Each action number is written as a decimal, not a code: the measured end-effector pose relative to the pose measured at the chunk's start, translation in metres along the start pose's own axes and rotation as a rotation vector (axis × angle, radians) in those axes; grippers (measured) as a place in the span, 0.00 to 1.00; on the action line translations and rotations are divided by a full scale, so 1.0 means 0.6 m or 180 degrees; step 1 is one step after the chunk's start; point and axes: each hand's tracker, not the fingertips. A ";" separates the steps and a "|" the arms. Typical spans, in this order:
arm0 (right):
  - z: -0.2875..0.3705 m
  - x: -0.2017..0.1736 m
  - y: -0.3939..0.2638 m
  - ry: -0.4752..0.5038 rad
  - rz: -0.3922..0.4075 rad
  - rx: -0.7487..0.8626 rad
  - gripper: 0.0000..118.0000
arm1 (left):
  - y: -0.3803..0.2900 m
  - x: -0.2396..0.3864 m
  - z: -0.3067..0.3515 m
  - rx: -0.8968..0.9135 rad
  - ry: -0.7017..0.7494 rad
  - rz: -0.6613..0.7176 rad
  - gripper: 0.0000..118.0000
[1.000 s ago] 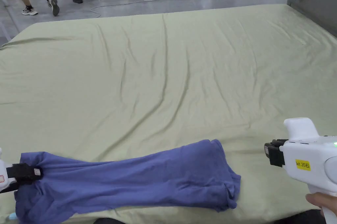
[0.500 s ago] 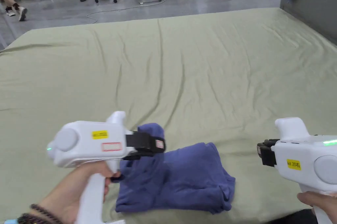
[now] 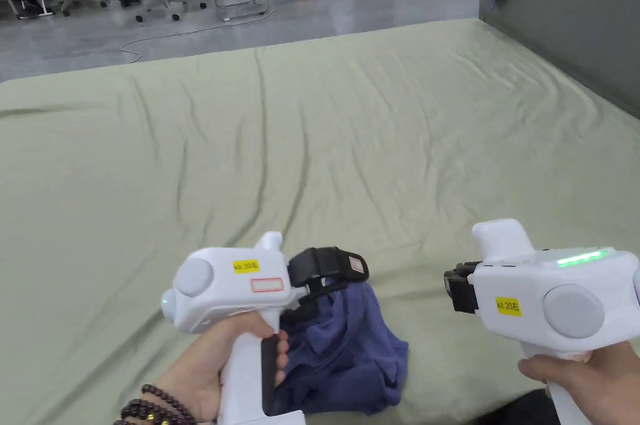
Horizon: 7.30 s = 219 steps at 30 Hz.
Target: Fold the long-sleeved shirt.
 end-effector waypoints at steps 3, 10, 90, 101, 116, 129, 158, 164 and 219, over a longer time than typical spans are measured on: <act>-0.003 -0.002 -0.001 0.0042 -0.0012 -0.0033 0.00 | 0.003 0.000 0.076 0.0251 0.0094 -0.0127 0.72; -0.008 -0.010 -0.003 0.0076 0.0046 -0.0067 0.00 | -0.063 0.002 0.091 0.0394 0.1710 -0.1230 0.00; -0.330 -0.746 0.184 0.1678 0.0917 0.0001 0.00 | 0.099 -0.500 0.776 0.0607 0.4276 -0.0292 0.04; -0.354 -0.754 0.176 0.1557 0.1074 0.0076 0.00 | 0.087 -0.466 0.769 0.1161 0.4404 -0.0187 0.91; -0.046 -0.400 0.240 0.0590 0.0928 0.1543 0.00 | -0.028 0.006 0.473 0.3444 0.3482 -0.1800 0.04; 0.079 -0.095 0.064 -0.0843 0.0607 0.2150 0.00 | -0.114 0.092 0.224 0.3219 0.2752 -0.2441 0.04; 0.017 -0.051 0.005 -0.1080 0.0408 0.2039 0.14 | -0.144 0.043 0.181 0.3071 0.2888 -0.2306 0.14; 0.018 -0.053 -0.005 -0.1311 0.0434 0.2052 1.00 | -0.145 0.033 0.188 0.3052 0.2876 -0.2136 1.00; -0.010 -0.055 0.000 -0.0959 0.0295 0.1889 1.00 | -0.133 0.026 0.173 0.2955 0.2883 -0.2275 1.00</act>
